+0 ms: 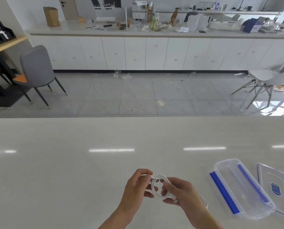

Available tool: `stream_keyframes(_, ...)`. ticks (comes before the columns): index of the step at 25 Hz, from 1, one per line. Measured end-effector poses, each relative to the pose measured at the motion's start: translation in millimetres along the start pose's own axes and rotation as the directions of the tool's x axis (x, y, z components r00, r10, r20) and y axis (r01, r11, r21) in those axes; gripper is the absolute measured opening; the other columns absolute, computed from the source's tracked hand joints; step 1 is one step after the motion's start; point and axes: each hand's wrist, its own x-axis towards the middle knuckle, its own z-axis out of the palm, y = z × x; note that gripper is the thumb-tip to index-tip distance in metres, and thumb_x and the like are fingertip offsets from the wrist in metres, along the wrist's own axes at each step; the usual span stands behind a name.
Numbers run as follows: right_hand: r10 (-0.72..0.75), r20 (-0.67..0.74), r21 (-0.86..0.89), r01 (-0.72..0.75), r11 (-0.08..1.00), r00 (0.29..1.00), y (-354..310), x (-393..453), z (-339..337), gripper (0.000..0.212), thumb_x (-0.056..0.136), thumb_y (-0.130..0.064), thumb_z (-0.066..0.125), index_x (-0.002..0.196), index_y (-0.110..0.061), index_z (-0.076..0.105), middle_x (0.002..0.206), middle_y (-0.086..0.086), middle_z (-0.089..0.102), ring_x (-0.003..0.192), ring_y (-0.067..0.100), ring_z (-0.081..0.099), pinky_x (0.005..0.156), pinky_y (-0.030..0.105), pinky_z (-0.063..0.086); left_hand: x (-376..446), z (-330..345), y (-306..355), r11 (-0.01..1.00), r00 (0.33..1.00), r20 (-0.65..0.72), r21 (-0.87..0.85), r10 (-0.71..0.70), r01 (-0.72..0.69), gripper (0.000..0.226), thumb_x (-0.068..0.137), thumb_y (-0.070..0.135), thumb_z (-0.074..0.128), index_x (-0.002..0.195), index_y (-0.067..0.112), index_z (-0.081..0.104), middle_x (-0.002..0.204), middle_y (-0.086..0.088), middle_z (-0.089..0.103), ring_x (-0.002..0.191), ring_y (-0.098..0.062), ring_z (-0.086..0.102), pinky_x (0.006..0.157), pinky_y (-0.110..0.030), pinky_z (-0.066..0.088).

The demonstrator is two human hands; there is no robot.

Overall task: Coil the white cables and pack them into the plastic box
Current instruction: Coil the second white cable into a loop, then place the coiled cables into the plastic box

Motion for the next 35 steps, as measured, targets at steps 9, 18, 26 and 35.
stream_keyframes(9, -0.047, -0.262, -0.119, 0.016, 0.993, 0.964, 23.2, -30.5, 2.9, 0.024, 0.092, -0.008, 0.066, 0.089, -0.025, 0.083, 0.086, 0.000, 0.081, 0.084, 0.016, 0.076, 0.072, 0.032, 0.065, 3.3, 16.3, -20.0, 0.986, 0.982, 0.087, -0.021, -0.165, 0.167, 0.006, 0.095, 0.017, 0.058, 0.094, 0.022, 0.060, 0.085, -0.011, 0.078, 0.070, -0.023, 0.072, 0.056, -0.031, 0.051)
stream_keyframes(18, -0.081, -0.325, -0.092, 0.054, 0.994, 0.942, 33.8, -37.2, -74.1, 0.025, 0.091, -0.009, 0.067, 0.084, -0.027, 0.083, 0.083, -0.002, 0.081, 0.080, 0.015, 0.076, 0.068, 0.029, 0.064, 7.2, 104.4, -35.1, 0.982, 0.999, -0.006, 0.179, -0.053, 0.053, 0.005, 0.092, 0.022, 0.067, 0.092, 0.017, 0.069, 0.081, 0.000, 0.079, 0.070, -0.017, 0.074, 0.052, -0.025, 0.054)
stream_keyframes(26, -0.136, -0.178, -0.076, 0.124, 0.989, 0.975, 21.4, -32.5, -220.5, 0.025, 0.093, -0.005, 0.062, 0.089, -0.019, 0.083, 0.075, 0.002, 0.078, 0.070, 0.013, 0.074, 0.067, 0.020, 0.059, 29.1, 241.2, -30.2, 0.926, 0.999, 0.008, 0.376, -0.049, 0.042, 0.012, 0.083, 0.009, 0.073, 0.087, 0.021, 0.072, 0.074, 0.003, 0.075, 0.055, -0.008, 0.066, 0.047, -0.020, 0.052)
stream_keyframes(35, -0.088, -0.256, -0.243, 0.024, 0.970, 0.963, 31.1, -10.2, -295.2, 0.035, 0.095, -0.017, 0.063, 0.080, -0.044, 0.080, 0.069, -0.011, 0.077, 0.066, 0.006, 0.073, 0.061, 0.021, 0.062, 71.9, 305.6, -33.8, 0.784, 0.970, 0.132, 0.615, -0.205, 0.082, 0.008, 0.082, 0.022, 0.071, 0.085, 0.015, 0.073, 0.082, -0.002, 0.075, 0.067, -0.012, 0.065, 0.057, -0.022, 0.052)
